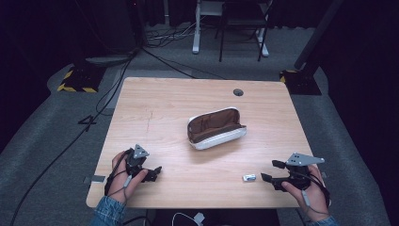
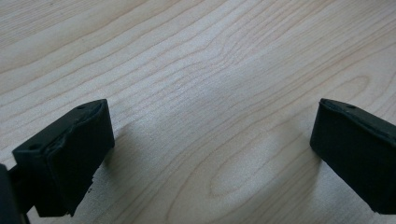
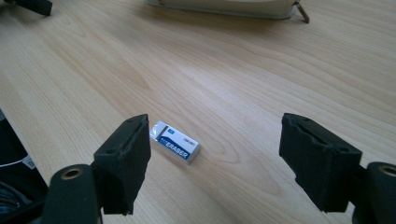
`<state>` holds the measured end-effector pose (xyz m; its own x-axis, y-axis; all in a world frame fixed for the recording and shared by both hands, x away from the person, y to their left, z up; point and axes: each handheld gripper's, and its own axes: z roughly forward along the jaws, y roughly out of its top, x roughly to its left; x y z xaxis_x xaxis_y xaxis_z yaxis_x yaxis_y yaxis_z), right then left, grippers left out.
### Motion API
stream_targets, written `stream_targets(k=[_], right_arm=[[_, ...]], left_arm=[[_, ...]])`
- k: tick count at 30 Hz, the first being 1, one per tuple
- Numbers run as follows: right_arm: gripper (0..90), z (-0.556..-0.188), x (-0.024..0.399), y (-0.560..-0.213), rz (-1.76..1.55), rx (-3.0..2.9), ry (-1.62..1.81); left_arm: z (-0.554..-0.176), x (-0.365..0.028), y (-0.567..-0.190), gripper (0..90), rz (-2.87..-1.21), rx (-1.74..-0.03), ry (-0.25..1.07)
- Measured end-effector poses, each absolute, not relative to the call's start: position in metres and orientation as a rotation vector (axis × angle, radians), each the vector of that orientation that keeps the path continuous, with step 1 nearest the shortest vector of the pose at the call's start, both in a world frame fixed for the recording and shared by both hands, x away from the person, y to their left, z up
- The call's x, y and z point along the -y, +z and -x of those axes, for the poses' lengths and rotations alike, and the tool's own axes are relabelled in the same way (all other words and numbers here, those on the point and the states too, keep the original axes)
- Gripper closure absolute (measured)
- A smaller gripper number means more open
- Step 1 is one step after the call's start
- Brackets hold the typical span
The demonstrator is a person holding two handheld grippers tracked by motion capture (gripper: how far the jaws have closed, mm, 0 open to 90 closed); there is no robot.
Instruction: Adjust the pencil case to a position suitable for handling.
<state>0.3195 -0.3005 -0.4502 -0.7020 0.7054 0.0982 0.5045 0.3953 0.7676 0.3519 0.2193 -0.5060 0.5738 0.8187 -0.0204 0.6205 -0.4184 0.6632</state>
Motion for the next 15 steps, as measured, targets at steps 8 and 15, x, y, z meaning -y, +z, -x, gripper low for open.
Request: stream_targets(k=[8,15], right_arm=[[24.0,-0.321,0.288,-0.46,-1.01,-2.467,1.213],[22.5,-0.323,0.281,-0.467,-0.99,-2.493,1.196]], left_arm=[[-0.352,-0.219,-0.506,0.1,-2.175,-1.143,0.409],[-0.352,-0.219,-0.506,0.2,-2.175,-1.142,0.409]])
